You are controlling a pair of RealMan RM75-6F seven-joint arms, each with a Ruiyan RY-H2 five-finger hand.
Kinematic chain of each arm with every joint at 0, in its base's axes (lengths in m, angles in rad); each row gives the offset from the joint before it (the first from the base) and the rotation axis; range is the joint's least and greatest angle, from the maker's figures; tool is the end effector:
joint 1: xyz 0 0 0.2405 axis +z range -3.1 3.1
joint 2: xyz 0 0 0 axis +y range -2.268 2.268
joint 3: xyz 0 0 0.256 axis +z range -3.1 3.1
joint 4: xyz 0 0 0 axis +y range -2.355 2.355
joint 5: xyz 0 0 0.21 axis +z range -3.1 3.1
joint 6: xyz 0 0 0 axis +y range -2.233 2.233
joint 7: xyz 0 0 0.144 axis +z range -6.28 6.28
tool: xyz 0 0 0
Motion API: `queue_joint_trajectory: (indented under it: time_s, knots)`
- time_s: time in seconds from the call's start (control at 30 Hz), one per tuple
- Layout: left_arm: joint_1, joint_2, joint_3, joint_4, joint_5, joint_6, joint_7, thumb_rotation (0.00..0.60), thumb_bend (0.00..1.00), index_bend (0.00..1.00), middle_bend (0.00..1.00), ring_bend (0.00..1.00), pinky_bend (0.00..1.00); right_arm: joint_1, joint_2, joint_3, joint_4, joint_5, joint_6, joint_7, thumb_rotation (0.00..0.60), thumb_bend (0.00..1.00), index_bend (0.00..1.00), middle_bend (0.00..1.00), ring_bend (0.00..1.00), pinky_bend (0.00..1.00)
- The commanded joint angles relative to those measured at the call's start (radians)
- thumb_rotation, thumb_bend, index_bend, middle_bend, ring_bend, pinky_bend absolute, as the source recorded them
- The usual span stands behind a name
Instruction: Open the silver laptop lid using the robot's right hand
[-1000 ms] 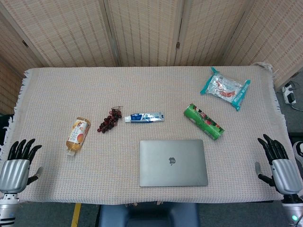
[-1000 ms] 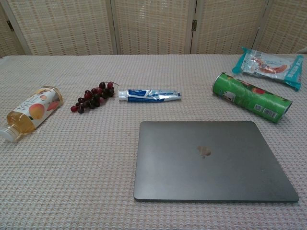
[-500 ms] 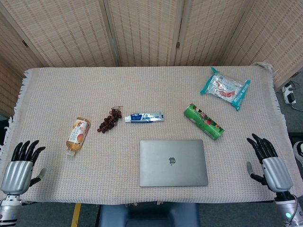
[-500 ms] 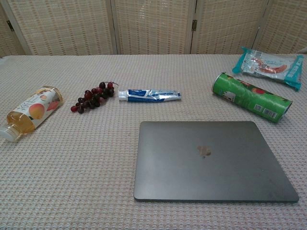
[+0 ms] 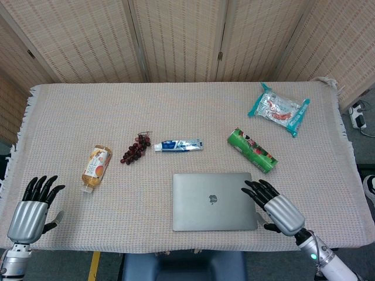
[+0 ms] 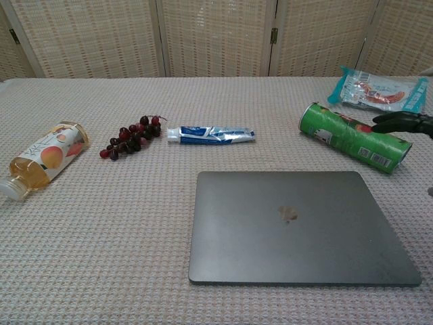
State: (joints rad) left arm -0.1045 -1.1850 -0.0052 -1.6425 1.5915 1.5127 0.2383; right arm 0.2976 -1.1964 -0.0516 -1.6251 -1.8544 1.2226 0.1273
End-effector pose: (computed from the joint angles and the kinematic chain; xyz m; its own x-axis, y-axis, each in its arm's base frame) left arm -0.2848 0.1755 0.1289 0.5274 -0.0087 0.8496 0.8428 -0.1215 -0.5244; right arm -0.2394 -0.1953 0.0703 0.3685 -0.3136 0.8751 -0.8488 -0.4976 0.1791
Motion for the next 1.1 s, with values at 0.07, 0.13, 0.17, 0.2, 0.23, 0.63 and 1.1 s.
queue_joint_trajectory:
  time_s: [0.07,0.13,0.17,0.2,0.23,0.63,1.1]
  knots:
    - [0.002,0.001,0.004,0.0,0.01,0.005,-0.005,0.6,0.34,0.27,0.13,0.05,0.0,0.09,-0.052,-0.008,-0.031,-0.019,-0.14,-0.111,0.6,0.52,0.0,0.0,0.04,0.0]
    - [0.003,-0.001,0.008,0.003,0.017,0.007,-0.01,0.6,0.34,0.27,0.13,0.05,0.0,0.112,-0.088,-0.002,-0.024,-0.001,-0.185,-0.147,0.6,0.49,0.0,0.0,0.02,0.0]
    - [0.003,-0.002,0.01,0.004,0.02,0.006,-0.012,0.6,0.34,0.27,0.13,0.05,0.0,0.123,-0.108,-0.001,-0.019,0.007,-0.205,-0.16,0.6,0.47,0.0,0.0,0.01,0.0]
    - [0.003,-0.002,0.011,0.006,0.022,0.006,-0.013,0.6,0.34,0.27,0.13,0.05,0.0,0.13,-0.124,0.0,-0.014,0.014,-0.216,-0.168,0.6,0.46,0.0,0.0,0.01,0.0]
    - [0.004,-0.003,0.012,0.007,0.023,0.006,-0.014,0.6,0.34,0.27,0.13,0.05,0.0,0.135,-0.138,0.0,-0.009,0.019,-0.224,-0.175,0.6,0.44,0.0,0.0,0.0,0.0]
    - [0.002,-0.011,0.012,0.019,0.026,0.001,-0.031,0.6,0.34,0.27,0.13,0.05,0.0,0.192,-0.281,-0.019,0.07,0.053,-0.289,-0.234,0.6,0.38,0.0,0.0,0.0,0.0]
    - [0.004,-0.016,0.012,0.04,0.014,-0.004,-0.058,0.6,0.34,0.27,0.13,0.05,0.0,0.224,-0.352,-0.03,0.12,0.099,-0.305,-0.285,0.6,0.38,0.0,0.0,0.0,0.0]
